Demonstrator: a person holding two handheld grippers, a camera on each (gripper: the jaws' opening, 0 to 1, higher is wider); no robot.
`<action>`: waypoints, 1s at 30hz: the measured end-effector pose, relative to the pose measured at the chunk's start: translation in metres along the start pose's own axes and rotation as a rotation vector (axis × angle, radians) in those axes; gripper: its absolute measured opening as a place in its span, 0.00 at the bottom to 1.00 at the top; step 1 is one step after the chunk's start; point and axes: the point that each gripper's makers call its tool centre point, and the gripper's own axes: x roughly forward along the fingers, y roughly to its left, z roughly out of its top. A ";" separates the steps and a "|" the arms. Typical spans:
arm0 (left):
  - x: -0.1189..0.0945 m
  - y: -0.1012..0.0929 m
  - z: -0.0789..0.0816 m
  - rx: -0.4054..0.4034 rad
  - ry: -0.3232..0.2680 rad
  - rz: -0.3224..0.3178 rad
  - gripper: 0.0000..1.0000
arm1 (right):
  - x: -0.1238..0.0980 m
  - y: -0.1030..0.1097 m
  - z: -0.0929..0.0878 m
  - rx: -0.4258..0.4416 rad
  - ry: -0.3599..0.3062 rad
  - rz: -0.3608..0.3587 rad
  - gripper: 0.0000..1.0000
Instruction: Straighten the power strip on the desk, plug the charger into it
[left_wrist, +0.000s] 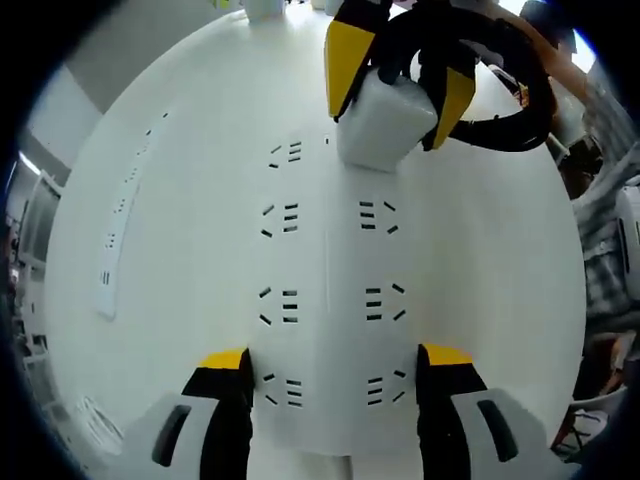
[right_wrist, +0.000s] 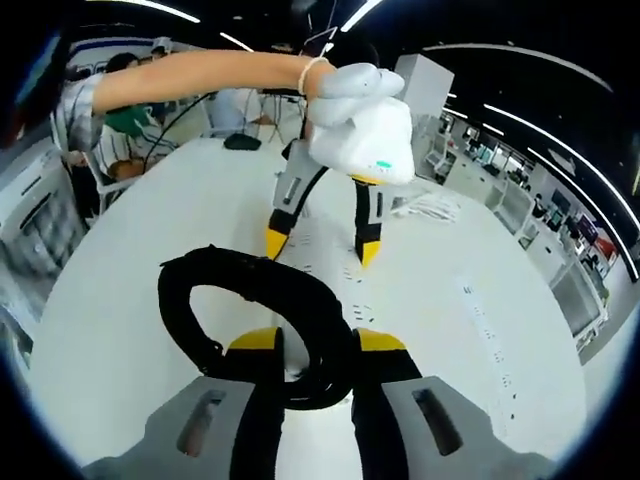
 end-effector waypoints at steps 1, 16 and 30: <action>0.000 0.000 0.000 0.002 0.004 0.000 0.66 | 0.000 0.001 0.000 0.006 -0.004 -0.001 0.22; -0.001 0.002 0.001 0.035 -0.014 -0.006 0.65 | 0.003 0.000 -0.004 0.042 0.094 0.056 0.22; -0.001 -0.001 0.004 0.062 0.022 -0.010 0.66 | 0.003 0.008 -0.013 0.006 0.124 -0.004 0.22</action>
